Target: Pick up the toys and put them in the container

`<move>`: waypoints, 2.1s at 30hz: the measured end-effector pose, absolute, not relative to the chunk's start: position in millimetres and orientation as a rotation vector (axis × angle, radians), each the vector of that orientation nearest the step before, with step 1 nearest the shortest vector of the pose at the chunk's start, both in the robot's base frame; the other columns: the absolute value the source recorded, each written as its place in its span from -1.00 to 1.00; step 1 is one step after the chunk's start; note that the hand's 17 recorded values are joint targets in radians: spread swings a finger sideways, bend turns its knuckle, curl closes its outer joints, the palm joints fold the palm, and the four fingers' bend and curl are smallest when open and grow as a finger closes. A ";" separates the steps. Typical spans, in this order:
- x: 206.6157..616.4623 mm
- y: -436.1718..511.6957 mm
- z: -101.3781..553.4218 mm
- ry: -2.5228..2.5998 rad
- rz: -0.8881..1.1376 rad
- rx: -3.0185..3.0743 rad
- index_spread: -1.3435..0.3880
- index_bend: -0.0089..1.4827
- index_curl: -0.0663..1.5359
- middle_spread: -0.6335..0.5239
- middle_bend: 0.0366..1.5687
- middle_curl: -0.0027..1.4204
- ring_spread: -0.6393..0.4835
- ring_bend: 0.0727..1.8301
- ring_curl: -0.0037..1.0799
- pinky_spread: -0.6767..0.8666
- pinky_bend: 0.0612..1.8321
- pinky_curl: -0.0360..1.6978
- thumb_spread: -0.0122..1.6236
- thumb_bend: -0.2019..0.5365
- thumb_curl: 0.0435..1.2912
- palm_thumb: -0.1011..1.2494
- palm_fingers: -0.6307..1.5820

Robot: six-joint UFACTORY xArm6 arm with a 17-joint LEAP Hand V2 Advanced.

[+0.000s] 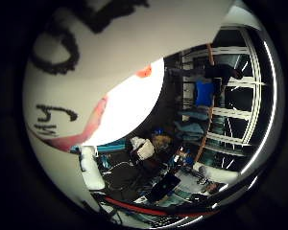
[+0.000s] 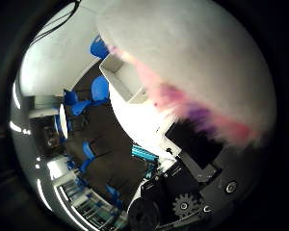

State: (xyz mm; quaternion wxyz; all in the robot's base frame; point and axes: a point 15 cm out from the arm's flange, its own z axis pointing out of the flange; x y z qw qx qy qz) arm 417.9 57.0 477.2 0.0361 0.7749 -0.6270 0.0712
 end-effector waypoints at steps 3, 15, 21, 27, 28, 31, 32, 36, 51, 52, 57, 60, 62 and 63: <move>441.7 84.5 460.1 -1.916 0.244 2.409 0.29 0.44 0.17 -0.24 0.60 0.30 -0.38 0.35 0.73 -0.42 0.26 0.39 0.28 -0.49 -0.01 0.68 0.51; 532.5 187.6 414.7 -1.970 0.430 2.590 0.29 0.43 0.17 -0.22 0.57 0.30 -0.39 0.32 0.76 -0.43 0.21 0.43 0.24 -0.50 0.03 0.69 0.54; 548.2 222.6 404.5 -1.994 0.430 2.667 0.29 0.43 0.17 -0.21 0.58 0.31 -0.38 0.32 0.76 -0.44 0.20 0.44 0.23 -0.50 0.04 0.64 0.54; 543.5 249.2 400.3 -1.951 0.419 2.723 0.29 0.43 0.17 -0.21 0.58 0.31 -0.38 0.32 0.76 -0.44 0.19 0.44 0.26 -0.50 0.02 0.59 0.55; 541.7 253.1 400.5 -1.946 0.414 2.731 0.28 0.43 0.17 -0.21 0.58 0.31 -0.38 0.32 0.75 -0.44 0.19 0.44 0.27 -0.49 0.02 0.59 0.55; 537.0 263.4 400.4 -1.938 0.392 2.752 0.28 0.43 0.17 -0.21 0.58 0.30 -0.38 0.31 0.75 -0.44 0.19 0.44 0.29 -0.49 0.01 0.57 0.55; 535.5 267.0 400.5 -1.932 0.390 2.759 0.28 0.44 0.17 -0.21 0.58 0.30 -0.38 0.31 0.75 -0.44 0.19 0.44 0.29 -0.49 0.01 0.58 0.55; 534.0 270.4 401.3 -1.936 0.387 2.763 0.28 0.43 0.16 -0.21 0.58 0.30 -0.38 0.31 0.75 -0.44 0.19 0.43 0.32 -0.51 -0.02 0.55 0.55; 506.2 258.8 397.9 -1.915 0.195 2.733 0.05 -0.47 -0.13 -0.27 -0.05 -0.13 -0.09 -0.16 -0.02 -0.17 -0.31 -0.09 0.50 -0.53 -0.42 0.00 -0.18; 505.1 256.7 396.8 -1.906 0.187 2.731 0.04 -0.46 -0.15 -0.24 -0.12 -0.16 0.01 -0.22 -0.06 -0.04 -0.31 -0.09 0.50 -0.53 -0.44 -0.02 -0.23; 495.3 243.2 389.0 -1.820 0.139 2.720 0.04 -0.60 -0.32 0.14 -0.53 -0.41 0.48 -0.56 -0.36 0.51 -0.41 -0.28 0.49 -0.52 -0.54 -0.13 -0.47; 489.7 230.8 389.7 -1.778 0.116 2.717 0.06 -0.69 -0.39 0.33 -0.70 -0.49 0.55 -0.66 -0.44 0.54 -0.53 -0.38 0.48 -0.51 -0.57 -0.15 -0.46; 481.5 222.3 404.2 -1.790 0.101 2.723 0.07 -0.73 -0.42 0.38 -0.75 -0.51 0.57 -0.71 -0.47 0.54 -0.58 -0.43 0.48 -0.51 -0.59 -0.15 -0.43; 476.7 220.9 413.0 -1.808 0.078 2.736 0.08 -0.74 -0.43 0.40 -0.77 -0.52 0.58 -0.74 -0.49 0.53 -0.60 -0.45 0.48 -0.51 -0.60 -0.16 -0.42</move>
